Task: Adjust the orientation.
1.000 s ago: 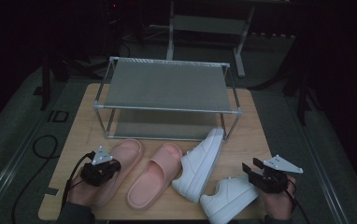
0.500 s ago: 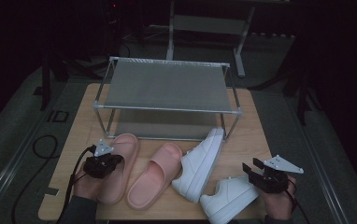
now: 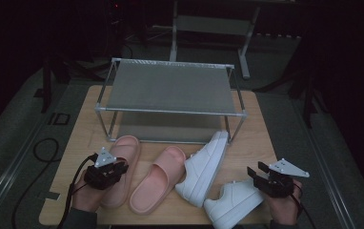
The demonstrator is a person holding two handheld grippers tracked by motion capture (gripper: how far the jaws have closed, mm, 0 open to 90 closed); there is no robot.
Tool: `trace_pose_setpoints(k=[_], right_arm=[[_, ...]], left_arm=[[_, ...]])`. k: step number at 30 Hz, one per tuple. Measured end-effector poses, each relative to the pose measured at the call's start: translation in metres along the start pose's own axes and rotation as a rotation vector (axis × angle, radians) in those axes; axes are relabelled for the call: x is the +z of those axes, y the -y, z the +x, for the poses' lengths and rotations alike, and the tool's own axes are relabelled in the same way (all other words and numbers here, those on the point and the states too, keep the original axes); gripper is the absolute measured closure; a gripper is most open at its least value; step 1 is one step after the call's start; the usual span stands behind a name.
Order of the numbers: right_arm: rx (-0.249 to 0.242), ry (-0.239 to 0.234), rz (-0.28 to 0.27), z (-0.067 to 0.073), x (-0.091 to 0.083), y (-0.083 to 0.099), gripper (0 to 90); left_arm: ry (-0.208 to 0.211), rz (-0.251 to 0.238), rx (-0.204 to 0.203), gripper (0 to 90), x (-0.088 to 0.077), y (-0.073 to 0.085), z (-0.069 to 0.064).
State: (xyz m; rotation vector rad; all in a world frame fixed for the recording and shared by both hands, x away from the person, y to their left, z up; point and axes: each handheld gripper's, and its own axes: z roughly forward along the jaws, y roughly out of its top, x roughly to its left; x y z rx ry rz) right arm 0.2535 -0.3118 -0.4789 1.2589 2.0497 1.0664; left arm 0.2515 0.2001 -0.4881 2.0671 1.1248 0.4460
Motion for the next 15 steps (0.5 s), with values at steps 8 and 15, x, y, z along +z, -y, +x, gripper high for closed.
trace_pose_setpoints(k=[8, 15], right_arm=[[-0.001, -0.001, 0.000, 0.000, 0.000, 0.000, 49.9], [-0.001, -0.004, 0.000, 0.000, 0.000, 0.000, 50.0]], left_arm=[[0.069, 0.001, 0.075, 75.3, 0.008, -0.014, -0.020], [0.127, 0.031, 0.142, 77.7, 0.029, -0.022, -0.042]])
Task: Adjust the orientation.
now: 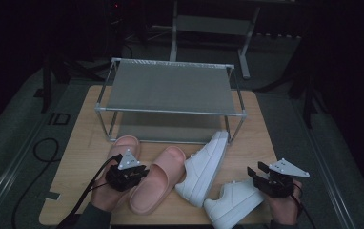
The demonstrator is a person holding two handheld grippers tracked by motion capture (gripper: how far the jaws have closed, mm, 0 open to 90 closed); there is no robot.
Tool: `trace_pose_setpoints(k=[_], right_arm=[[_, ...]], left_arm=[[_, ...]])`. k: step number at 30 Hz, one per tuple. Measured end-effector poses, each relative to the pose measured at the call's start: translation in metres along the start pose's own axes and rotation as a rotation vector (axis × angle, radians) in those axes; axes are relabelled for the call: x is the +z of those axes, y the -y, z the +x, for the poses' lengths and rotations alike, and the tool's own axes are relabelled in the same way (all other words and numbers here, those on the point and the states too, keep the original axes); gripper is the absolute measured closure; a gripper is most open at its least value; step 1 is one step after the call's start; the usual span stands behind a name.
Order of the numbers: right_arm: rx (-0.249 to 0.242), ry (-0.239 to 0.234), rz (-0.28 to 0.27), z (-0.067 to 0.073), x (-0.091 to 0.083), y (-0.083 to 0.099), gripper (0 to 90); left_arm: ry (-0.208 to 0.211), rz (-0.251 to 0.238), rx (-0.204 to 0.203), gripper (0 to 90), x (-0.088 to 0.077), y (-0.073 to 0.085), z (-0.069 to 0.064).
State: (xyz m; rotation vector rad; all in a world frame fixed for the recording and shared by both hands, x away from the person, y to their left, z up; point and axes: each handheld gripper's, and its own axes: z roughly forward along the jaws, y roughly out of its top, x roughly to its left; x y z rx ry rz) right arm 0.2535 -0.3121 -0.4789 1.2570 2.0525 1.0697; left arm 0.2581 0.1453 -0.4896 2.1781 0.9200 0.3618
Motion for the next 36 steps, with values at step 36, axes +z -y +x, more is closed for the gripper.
trace_pose_setpoints(k=[36], right_arm=[[-0.003, -0.003, -0.001, 0.000, 0.000, 0.000, 50.4]], left_arm=[[-0.085, 0.125, -0.059, 89.7, 0.039, 0.003, -0.002]])
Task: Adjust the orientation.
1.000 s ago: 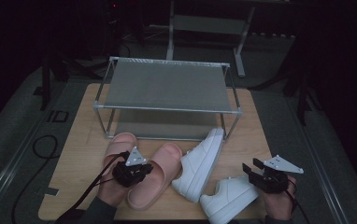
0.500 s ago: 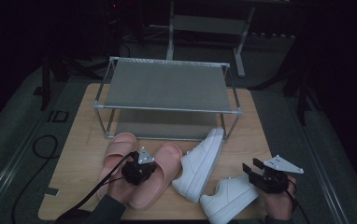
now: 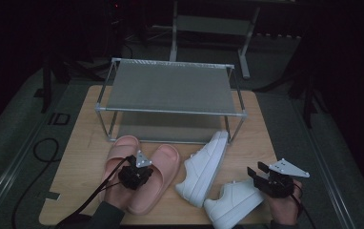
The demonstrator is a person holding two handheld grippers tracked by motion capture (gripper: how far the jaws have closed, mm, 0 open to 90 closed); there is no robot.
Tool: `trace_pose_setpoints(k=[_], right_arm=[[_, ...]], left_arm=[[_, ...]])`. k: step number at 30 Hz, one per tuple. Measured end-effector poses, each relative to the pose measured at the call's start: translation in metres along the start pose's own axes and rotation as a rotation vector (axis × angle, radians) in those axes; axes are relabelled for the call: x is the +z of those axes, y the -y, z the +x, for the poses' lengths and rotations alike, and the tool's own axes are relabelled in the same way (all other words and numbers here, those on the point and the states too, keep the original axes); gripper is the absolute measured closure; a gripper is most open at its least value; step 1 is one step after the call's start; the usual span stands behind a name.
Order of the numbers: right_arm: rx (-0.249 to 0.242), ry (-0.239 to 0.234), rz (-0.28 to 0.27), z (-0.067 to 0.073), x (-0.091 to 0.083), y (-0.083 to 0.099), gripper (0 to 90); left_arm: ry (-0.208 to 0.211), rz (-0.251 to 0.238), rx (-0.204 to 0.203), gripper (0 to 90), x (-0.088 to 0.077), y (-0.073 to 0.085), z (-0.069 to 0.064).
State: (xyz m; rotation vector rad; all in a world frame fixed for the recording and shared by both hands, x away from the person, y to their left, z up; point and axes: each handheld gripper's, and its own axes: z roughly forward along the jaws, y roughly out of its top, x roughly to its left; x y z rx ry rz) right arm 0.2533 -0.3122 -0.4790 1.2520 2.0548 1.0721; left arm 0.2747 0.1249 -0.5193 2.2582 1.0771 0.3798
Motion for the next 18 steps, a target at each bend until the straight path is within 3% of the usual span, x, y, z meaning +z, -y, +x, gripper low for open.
trace_pose_setpoints(k=[10, 18], right_arm=[[-0.001, -0.001, 0.000, 0.000, 0.000, 0.000, 50.5], [-0.001, -0.001, 0.000, 0.000, 0.000, 0.000, 50.5]], left_arm=[[-0.011, -0.017, -0.050, 89.7, -0.004, 0.006, 0.016], [-0.013, -0.020, -0.057, 89.7, -0.008, 0.011, 0.019]])
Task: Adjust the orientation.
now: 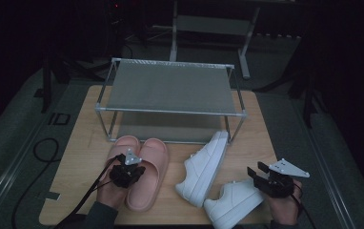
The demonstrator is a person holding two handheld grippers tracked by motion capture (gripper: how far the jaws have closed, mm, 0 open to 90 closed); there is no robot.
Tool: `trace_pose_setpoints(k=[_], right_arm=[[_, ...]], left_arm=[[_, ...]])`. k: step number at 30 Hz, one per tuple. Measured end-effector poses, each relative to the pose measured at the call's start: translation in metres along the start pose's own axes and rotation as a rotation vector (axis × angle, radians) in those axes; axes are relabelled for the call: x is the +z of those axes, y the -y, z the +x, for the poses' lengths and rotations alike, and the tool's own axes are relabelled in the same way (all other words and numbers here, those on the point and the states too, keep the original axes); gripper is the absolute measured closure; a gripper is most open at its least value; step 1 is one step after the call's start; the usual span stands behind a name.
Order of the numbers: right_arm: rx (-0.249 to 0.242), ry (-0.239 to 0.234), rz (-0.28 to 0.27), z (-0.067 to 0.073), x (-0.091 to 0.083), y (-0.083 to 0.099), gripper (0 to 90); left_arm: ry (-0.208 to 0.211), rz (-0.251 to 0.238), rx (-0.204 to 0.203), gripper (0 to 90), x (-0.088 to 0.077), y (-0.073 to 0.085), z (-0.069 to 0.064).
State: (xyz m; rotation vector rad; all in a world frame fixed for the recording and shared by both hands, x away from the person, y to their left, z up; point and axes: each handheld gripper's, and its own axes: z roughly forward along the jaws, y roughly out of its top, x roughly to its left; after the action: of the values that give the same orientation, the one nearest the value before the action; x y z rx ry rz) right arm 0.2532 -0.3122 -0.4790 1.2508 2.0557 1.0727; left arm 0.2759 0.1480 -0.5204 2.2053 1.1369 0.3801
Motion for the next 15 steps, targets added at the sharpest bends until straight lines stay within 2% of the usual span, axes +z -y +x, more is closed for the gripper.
trace_pose_setpoints(k=[9, 15], right_arm=[[-0.002, -0.001, 0.002, -0.0001, -0.0001, 0.0000, 50.5], [-0.004, -0.002, 0.004, -0.0003, 0.0000, -0.0003, 50.7]], left_arm=[[0.012, -0.010, -0.026, 89.6, -0.0042, 0.0071, 0.0021], [0.012, -0.010, -0.028, 89.6, -0.0065, 0.0100, 0.0035]])
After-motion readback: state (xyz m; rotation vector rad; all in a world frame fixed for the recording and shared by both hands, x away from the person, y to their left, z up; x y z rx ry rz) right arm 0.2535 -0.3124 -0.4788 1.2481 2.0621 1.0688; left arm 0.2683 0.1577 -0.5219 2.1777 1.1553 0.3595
